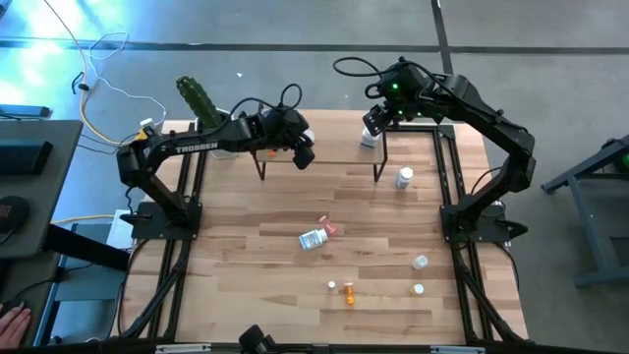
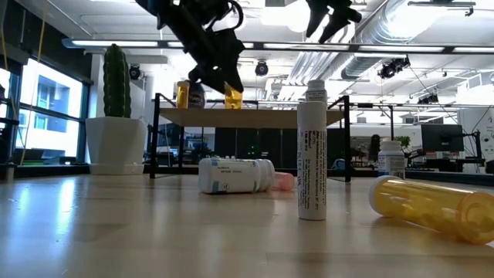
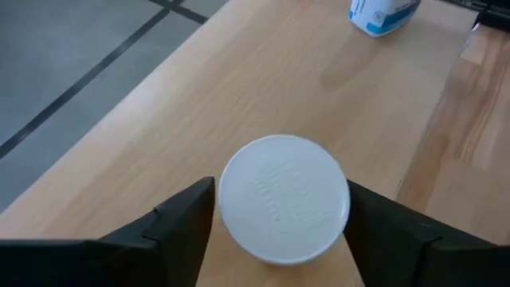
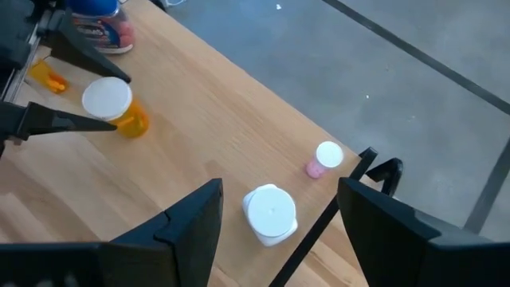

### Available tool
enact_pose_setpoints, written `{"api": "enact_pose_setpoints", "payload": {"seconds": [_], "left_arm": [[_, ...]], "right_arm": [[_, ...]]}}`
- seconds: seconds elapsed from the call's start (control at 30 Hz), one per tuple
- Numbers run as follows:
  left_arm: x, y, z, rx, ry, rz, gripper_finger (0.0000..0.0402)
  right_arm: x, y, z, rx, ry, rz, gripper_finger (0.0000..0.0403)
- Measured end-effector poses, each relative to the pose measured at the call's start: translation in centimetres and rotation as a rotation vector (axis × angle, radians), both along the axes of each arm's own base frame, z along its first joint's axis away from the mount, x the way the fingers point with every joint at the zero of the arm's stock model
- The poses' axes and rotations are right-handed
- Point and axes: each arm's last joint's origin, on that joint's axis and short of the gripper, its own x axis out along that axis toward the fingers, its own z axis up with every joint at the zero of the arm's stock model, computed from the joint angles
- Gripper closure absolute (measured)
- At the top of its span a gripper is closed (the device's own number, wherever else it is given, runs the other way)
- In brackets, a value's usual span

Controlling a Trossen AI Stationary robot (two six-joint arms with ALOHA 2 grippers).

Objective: Pick and place medicine bottles onto shelf by color
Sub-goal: Put the big orange pill bottle on the shelf, then put the small white pill bottle on the shelf

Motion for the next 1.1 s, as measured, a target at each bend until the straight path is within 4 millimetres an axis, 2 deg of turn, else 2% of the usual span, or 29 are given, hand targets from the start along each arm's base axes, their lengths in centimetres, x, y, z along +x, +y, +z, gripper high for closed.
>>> {"api": "enact_pose_setpoints", "payload": {"seconds": [0.17,0.37,0.53,0.83,1.1], "left_arm": [[-0.4,-0.2,0.8,0.010,-0.029,0.006,0.0124],[-0.9,-0.7,2.2,0.030,-0.068,-0.001,0.0122],[-1.4,-1.9,3.6,0.051,-0.110,-0.028,0.0122],[-2.1,-6.5,6.3,0.066,-0.159,-0.150,0.0122],[-2.1,-11.2,5.9,-0.018,-0.070,-0.295,0.0122]], "right_arm": [[0.1,0.1,0.0,0.027,-0.013,0.027,0.0164],[0.1,0.2,0.0,0.052,-0.026,0.052,0.0164],[0.1,0.2,-0.1,0.064,-0.028,0.061,0.0164],[0.2,0.7,-0.2,0.133,-0.034,0.112,0.0164],[0.9,2.8,-0.4,0.198,-0.050,0.107,0.0164]]}}
